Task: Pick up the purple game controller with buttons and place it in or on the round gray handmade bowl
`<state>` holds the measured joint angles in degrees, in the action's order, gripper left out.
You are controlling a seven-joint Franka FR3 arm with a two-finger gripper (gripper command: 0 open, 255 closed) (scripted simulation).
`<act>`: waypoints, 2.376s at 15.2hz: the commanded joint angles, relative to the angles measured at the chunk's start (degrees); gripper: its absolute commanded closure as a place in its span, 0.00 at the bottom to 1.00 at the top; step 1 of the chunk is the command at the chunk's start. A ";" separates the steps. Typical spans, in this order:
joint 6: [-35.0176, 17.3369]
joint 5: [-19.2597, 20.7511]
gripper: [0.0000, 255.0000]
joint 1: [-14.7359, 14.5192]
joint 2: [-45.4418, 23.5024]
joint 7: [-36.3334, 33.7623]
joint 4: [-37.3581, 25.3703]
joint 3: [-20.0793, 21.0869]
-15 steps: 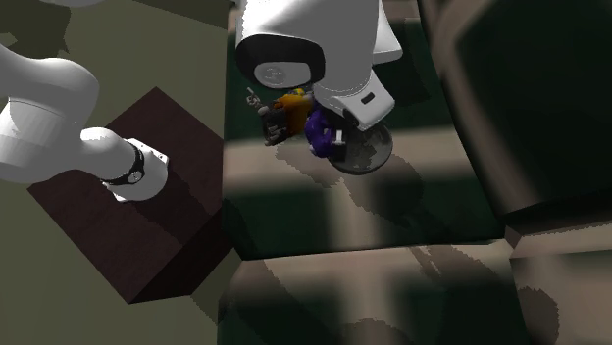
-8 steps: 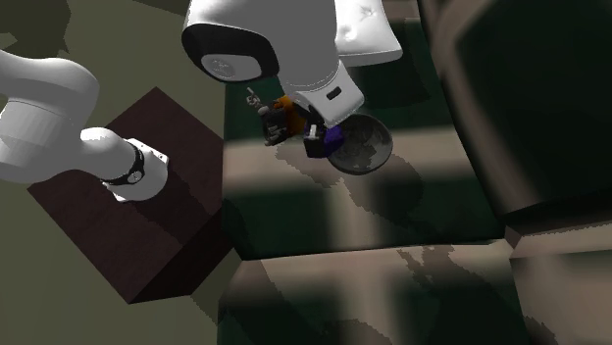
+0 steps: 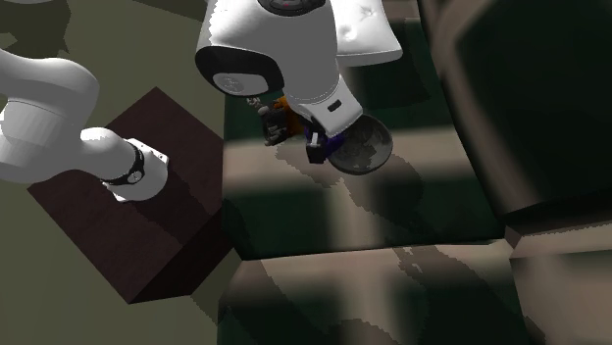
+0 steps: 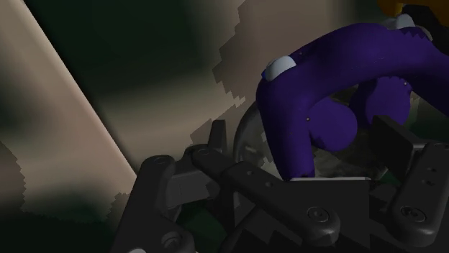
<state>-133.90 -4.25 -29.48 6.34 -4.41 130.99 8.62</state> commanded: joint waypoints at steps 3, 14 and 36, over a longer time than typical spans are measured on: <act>-0.06 0.00 0.00 0.00 -0.03 -0.01 0.02 0.01; -0.06 0.00 1.00 -0.01 -0.03 -0.01 0.02 0.00; 17.12 0.53 1.00 0.44 1.11 -0.28 -16.01 -0.56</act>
<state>-117.72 -3.99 -29.16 9.14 -4.66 117.60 8.11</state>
